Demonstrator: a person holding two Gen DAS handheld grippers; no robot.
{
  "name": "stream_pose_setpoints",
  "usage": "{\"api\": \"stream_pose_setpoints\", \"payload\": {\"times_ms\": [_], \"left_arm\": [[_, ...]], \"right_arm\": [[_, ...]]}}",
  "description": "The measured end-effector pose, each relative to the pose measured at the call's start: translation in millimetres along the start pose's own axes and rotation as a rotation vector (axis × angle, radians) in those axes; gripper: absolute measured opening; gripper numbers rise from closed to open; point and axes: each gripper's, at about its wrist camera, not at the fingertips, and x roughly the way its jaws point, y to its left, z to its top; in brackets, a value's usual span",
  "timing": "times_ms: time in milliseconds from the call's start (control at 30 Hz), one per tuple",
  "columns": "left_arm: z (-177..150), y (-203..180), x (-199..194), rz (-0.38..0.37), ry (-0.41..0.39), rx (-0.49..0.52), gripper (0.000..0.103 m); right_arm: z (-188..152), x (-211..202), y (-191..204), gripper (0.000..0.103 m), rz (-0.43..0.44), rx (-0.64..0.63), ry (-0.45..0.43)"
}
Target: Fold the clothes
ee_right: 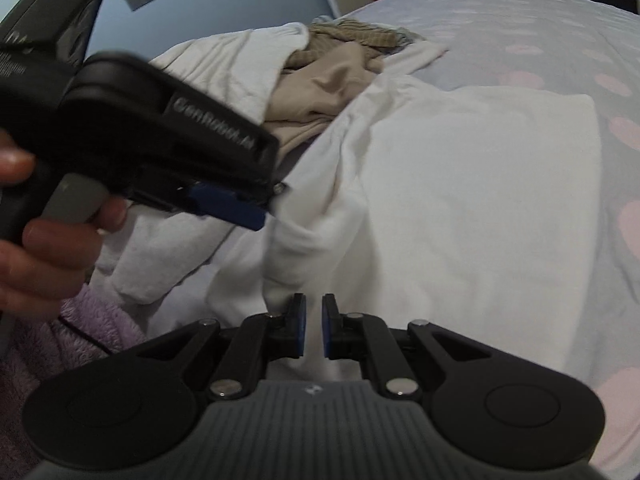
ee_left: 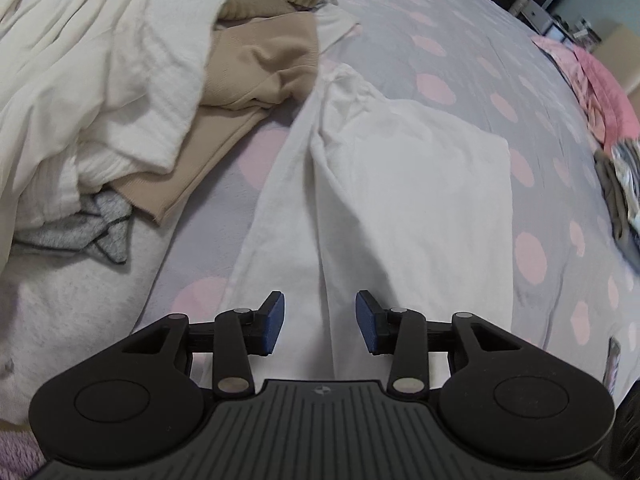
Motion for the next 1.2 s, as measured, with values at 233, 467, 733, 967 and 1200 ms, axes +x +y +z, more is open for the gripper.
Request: {"api": "stream_pose_setpoints", "payload": {"times_ms": [233, 467, 733, 967, 1200], "left_arm": [[-0.4, 26.4, -7.8, -0.051, -0.011, -0.104, 0.038], [-0.2, 46.9, -7.2, -0.122, -0.013, -0.224, 0.039], [0.0, 43.2, -14.6, -0.112, -0.072, -0.168, 0.040], [-11.5, 16.4, -10.8, 0.014, -0.070, 0.076, 0.044], [-26.5, 25.3, 0.0, 0.091, 0.001, 0.122, 0.043]], "right_arm": [[-2.3, 12.2, 17.6, 0.010, 0.019, -0.077, 0.043], [-3.5, 9.1, 10.4, 0.012, -0.001, -0.057, 0.069], [-2.5, -7.2, -0.4, 0.014, -0.037, -0.036, 0.057], [-1.5, -13.0, -6.4, 0.014, -0.062, -0.031, 0.067], [-2.9, -15.6, -10.7, 0.021, -0.068, -0.027, 0.084]]}}
